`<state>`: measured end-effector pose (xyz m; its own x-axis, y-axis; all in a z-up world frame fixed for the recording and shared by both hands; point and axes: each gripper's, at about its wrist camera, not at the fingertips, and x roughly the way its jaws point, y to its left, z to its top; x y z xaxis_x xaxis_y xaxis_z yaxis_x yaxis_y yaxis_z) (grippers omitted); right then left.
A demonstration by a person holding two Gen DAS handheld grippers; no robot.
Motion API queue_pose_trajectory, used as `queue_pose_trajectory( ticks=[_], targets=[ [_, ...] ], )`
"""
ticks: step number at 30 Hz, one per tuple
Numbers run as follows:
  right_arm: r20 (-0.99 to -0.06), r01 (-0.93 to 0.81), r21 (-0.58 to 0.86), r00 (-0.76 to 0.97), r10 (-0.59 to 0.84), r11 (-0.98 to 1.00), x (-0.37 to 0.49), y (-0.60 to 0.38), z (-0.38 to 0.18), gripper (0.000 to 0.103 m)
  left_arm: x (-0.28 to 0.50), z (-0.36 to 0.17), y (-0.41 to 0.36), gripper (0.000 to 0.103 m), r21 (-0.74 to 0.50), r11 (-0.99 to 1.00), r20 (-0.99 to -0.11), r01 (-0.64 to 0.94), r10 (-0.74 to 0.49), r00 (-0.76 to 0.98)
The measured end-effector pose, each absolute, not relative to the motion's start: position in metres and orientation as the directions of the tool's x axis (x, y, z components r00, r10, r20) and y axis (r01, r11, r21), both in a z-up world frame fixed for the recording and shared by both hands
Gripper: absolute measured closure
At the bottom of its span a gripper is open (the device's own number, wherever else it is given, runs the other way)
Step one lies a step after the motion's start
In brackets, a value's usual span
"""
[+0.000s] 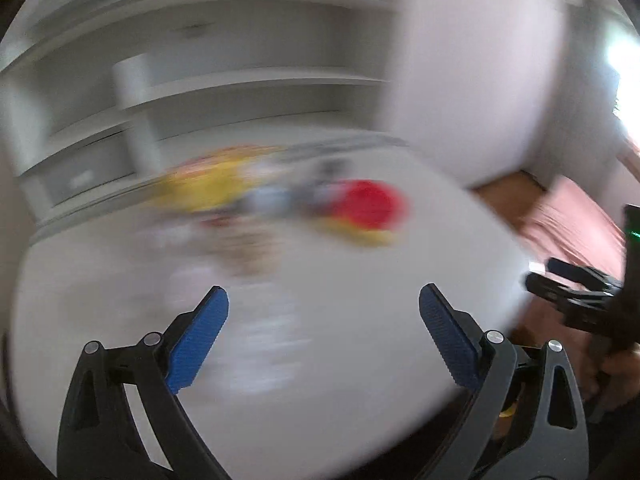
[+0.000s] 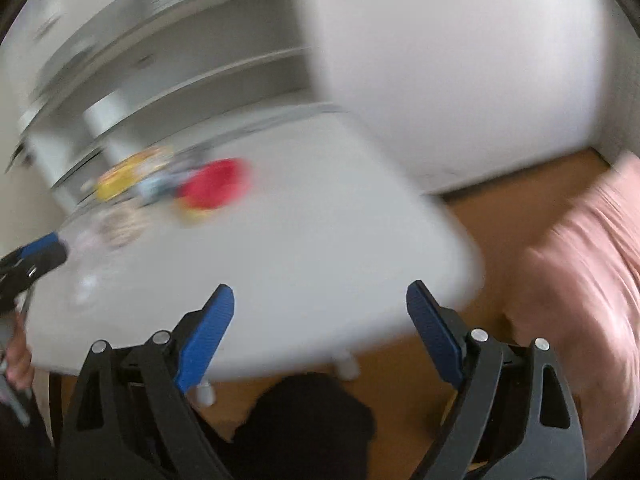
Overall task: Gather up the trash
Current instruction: 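Swing both tools back toward the desk, then grasp clear plastic bag with right tool while left tool grasps white cap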
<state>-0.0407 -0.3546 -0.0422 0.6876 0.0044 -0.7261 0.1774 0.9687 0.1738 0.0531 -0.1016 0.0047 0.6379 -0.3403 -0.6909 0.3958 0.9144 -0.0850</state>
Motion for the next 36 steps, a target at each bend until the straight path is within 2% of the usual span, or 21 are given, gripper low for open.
queue_pose_trajectory(
  ticks=[4, 8, 11, 17, 18, 20, 21, 22, 24, 28, 36],
  targets=[
    [-0.737, -0.029, 0.206, 0.653, 0.175, 0.978, 0.010, -0.274, -0.041, 0.018, 0.060, -0.008, -0.016, 0.010, -0.092, 0.974, -0.706, 0.206, -0.210, 0.677],
    [-0.743, -0.163, 0.190, 0.620, 0.250, 0.968, 0.044, -0.204, -0.039, 0.018, 0.052, -0.018, 0.025, 0.010, -0.112, 0.984, -0.726, 0.141, -0.178, 0.664],
    [-0.740, -0.253, 0.130, 0.618, 0.264, 0.959, 0.061, -0.163, -0.031, 0.018, 0.049, -0.021, 0.037, 0.010, -0.106, 0.985, -0.733, 0.133, -0.168, 0.659],
    [-0.765, -0.355, -0.032, 0.611, 0.205, 0.934, 0.092, -0.100, -0.041, 0.018, 0.033, -0.037, 0.061, 0.010, -0.113, 0.986, -0.746, 0.125, -0.167, 0.644],
    [-0.771, -0.365, -0.056, 0.607, 0.192, 0.929, 0.097, -0.093, -0.044, 0.020, 0.031, -0.038, 0.062, 0.010, -0.113, 0.985, -0.745, 0.127, -0.168, 0.645],
    [-0.786, -0.381, -0.098, 0.596, 0.163, 0.920, 0.106, -0.081, -0.049, 0.030, 0.031, -0.038, 0.061, 0.010, -0.115, 0.984, -0.746, 0.134, -0.175, 0.643],
    [-0.796, -0.389, -0.117, 0.587, 0.148, 0.914, 0.108, -0.078, -0.053, 0.041, 0.031, -0.039, 0.060, 0.010, -0.118, 0.983, -0.745, 0.140, -0.181, 0.642],
    [-0.803, -0.390, -0.126, 0.580, 0.137, 0.912, 0.110, -0.076, -0.055, 0.061, 0.030, -0.039, 0.058, 0.010, -0.119, 0.982, -0.743, 0.147, -0.186, 0.643],
    [-0.806, -0.386, -0.095, 0.571, 0.157, 0.918, 0.110, -0.081, -0.052, 0.072, 0.030, -0.039, 0.053, 0.010, -0.118, 0.980, -0.741, 0.162, -0.196, 0.643],
    [-0.728, -0.349, 0.006, 0.641, 0.244, 0.937, 0.096, -0.107, -0.017, 0.073, 0.033, -0.040, 0.042, 0.010, -0.120, 0.975, -0.738, 0.189, -0.215, 0.640],
    [-0.704, -0.229, 0.156, 0.656, 0.271, 0.961, 0.065, -0.182, -0.005, 0.073, 0.049, -0.055, -0.009, 0.010, -0.104, 0.950, -0.756, 0.294, -0.268, 0.597]
  ],
)
